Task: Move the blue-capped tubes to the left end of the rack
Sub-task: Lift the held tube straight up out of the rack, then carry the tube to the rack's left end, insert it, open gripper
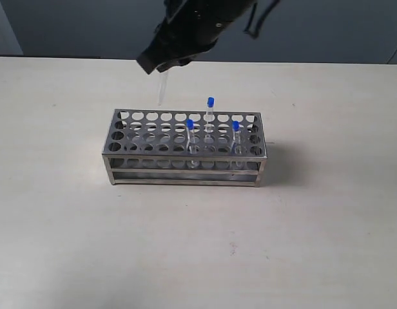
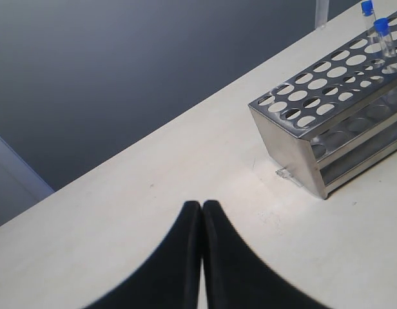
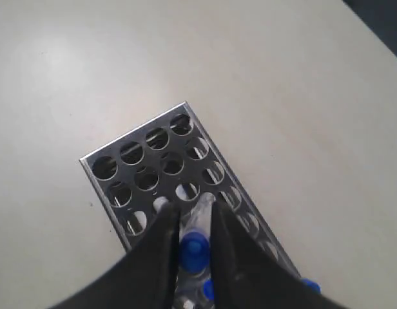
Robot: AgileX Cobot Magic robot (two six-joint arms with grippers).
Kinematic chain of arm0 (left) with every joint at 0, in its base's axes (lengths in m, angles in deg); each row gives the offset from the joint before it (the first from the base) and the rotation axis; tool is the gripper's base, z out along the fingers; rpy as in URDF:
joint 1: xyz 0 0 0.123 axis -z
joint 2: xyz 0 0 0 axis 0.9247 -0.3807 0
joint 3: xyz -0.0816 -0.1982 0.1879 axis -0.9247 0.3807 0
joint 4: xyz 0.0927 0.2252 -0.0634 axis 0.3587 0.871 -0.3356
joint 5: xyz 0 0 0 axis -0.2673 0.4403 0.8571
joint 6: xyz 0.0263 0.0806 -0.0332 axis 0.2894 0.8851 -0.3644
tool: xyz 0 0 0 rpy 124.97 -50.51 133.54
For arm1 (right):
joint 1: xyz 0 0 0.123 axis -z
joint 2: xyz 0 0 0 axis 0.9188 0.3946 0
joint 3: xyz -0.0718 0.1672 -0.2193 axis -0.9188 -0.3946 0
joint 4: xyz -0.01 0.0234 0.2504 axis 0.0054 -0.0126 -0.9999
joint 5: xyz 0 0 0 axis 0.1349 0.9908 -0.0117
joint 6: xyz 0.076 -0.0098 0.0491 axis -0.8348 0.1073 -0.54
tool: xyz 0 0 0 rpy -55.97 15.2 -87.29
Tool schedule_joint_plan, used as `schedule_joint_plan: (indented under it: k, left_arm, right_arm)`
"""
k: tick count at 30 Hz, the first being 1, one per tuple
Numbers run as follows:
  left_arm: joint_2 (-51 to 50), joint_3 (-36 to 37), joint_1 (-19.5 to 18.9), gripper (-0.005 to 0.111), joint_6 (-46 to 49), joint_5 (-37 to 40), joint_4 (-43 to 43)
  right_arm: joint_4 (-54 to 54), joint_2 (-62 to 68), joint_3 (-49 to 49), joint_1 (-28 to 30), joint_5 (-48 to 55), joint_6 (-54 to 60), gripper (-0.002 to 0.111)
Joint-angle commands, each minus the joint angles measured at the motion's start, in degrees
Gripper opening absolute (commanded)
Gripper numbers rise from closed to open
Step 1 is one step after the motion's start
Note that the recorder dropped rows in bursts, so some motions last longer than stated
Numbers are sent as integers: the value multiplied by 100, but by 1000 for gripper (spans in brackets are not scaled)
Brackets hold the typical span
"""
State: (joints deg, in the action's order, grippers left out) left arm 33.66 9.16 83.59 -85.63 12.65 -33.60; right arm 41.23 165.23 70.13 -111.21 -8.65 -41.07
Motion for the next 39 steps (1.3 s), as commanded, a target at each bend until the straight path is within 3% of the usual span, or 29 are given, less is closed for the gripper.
schedule_joint_plan:
  k: [1,10,39]
  left_arm:
    - [-20,-30,22,1,-28,-27,-15]
    - [-20,-30,22,1,-28,-27,-15]
    - [-20,-30,22,1,-28,-42,-13]
  right_arm:
    - [220,765,991,-274,466,136,-1]
    - [334,1661,1941,-601,516,136,-1]
    - [56,2536,1963,-601,139,114,-1]
